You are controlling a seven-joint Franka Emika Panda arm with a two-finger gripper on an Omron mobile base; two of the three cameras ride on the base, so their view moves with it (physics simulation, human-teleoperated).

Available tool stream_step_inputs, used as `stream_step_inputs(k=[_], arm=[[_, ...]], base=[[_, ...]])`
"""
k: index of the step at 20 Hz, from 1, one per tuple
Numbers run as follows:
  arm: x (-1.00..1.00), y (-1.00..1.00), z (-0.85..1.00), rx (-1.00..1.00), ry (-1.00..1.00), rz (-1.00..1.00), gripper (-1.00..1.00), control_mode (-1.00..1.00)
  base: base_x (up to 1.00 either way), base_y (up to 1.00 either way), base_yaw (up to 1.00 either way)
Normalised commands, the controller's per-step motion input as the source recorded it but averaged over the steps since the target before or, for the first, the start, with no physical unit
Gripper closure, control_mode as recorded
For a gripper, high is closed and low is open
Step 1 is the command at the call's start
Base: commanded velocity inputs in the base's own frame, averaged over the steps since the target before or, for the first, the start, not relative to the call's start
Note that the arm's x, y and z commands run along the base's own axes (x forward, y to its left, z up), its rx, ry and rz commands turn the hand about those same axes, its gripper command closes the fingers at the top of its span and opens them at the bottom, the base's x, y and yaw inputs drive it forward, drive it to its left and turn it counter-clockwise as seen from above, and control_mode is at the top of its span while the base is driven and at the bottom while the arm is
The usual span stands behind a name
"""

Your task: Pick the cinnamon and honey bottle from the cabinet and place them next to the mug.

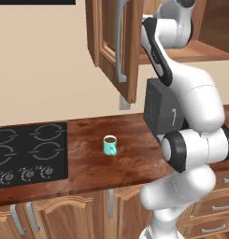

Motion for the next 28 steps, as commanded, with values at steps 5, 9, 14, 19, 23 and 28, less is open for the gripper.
stream_step_inputs(k=[5, 9, 14, 19, 23, 28], arm=[[0.13, 0.0, 0.18, 0.0, 0.0, 0.0, -1.0, -1.0], [0.1, 0.0, -0.19, 0.0, 0.0, 0.0, -1.0, -1.0], [0.1, 0.0, -0.21, 0.0, 0.0, 0.0, -1.0, -1.0], [0.12, 0.0, -0.02, 0.0, 0.0, 0.0, -1.0, -1.0], [0.2, 0.0, 0.0, 0.0, 0.0, 0.0, -1.0, -1.0], [0.25, 0.0, 0.0, 0.0, 0.0, 0.0, -1.0, -1.0]], base=[[0.0, 0.0, 0.0], [0.0, 0.0, 0.0], [0.0, 0.0, 0.0], [0.0, 0.0, 0.0], [0.0, 0.0, 0.0], [0.0, 0.0, 0.0]])
